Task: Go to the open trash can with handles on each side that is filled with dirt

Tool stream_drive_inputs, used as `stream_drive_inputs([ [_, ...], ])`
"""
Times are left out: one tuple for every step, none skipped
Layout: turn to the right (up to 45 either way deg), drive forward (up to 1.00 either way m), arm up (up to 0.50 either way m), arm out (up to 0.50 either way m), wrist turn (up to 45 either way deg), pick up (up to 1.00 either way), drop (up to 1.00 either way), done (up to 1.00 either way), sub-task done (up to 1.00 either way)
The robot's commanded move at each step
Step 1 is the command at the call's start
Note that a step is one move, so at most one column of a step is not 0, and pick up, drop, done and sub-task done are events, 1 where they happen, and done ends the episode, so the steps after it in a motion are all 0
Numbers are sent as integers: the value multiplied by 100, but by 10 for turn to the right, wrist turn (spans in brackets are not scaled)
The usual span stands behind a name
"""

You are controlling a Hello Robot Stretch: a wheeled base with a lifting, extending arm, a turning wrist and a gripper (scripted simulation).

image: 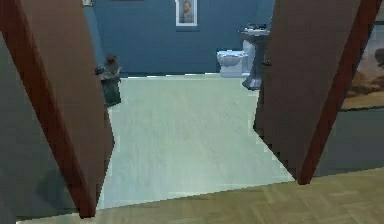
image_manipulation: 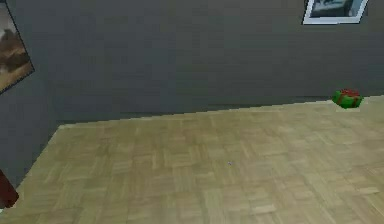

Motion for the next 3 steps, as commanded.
stream_drive_inputs([
  [0, 75, 0, 0, 0, 0, 0, 0, 0],
  [-90, 0, 0, 0, 0, 0, 0, 0, 0],
  [0, 100, 0, 0, 0, 0, 0, 0, 0],
])
